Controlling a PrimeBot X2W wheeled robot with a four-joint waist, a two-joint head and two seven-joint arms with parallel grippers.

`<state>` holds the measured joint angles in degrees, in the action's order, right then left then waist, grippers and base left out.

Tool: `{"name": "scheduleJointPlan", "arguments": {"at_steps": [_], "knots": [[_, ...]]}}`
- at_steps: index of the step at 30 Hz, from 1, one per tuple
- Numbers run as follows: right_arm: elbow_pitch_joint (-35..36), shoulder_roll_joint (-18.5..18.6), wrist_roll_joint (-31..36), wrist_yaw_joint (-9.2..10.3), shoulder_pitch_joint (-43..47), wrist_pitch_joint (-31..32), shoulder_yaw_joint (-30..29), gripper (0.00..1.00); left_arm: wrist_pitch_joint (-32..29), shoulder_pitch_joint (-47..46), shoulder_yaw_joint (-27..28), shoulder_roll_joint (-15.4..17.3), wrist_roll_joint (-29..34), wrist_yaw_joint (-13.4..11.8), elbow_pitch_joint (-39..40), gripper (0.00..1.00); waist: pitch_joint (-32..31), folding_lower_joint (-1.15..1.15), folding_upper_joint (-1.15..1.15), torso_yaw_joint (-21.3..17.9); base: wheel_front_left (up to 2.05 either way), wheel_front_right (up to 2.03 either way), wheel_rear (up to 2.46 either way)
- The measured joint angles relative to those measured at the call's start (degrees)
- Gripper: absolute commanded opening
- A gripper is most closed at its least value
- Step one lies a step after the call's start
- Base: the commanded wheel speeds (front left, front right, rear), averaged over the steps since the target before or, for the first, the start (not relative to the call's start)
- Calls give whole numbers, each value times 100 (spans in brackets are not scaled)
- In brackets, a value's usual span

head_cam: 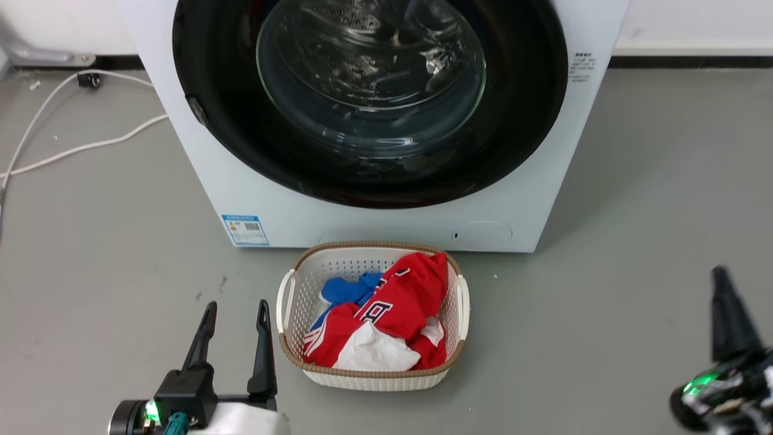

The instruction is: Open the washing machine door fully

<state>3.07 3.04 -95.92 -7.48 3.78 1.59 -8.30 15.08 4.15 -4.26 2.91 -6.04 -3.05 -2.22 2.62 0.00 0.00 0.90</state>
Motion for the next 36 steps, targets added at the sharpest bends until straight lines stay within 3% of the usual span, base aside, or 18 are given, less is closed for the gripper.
{"name": "scheduleJointPlan", "arguments": {"at_steps": [8,16,26,36], "knots": [[-1084,568,-129,0,-1807,323,-927,0,0,-476,-22,0,204,9,136,100,628,0,0,110,0,0,0],[-1946,1237,81,0,-3476,731,-1058,0,0,-939,-71,1,242,0,308,100,1354,1,0,289,0,0,0],[-2765,1919,642,0,-5414,1371,-361,0,0,-1325,-181,1,172,-105,459,100,2250,1,0,557,0,0,0],[-3321,2296,1192,0,-6379,2015,424,0,0,-1491,-288,1,54,-210,498,100,2727,1,0,801,0,0,0]]}}
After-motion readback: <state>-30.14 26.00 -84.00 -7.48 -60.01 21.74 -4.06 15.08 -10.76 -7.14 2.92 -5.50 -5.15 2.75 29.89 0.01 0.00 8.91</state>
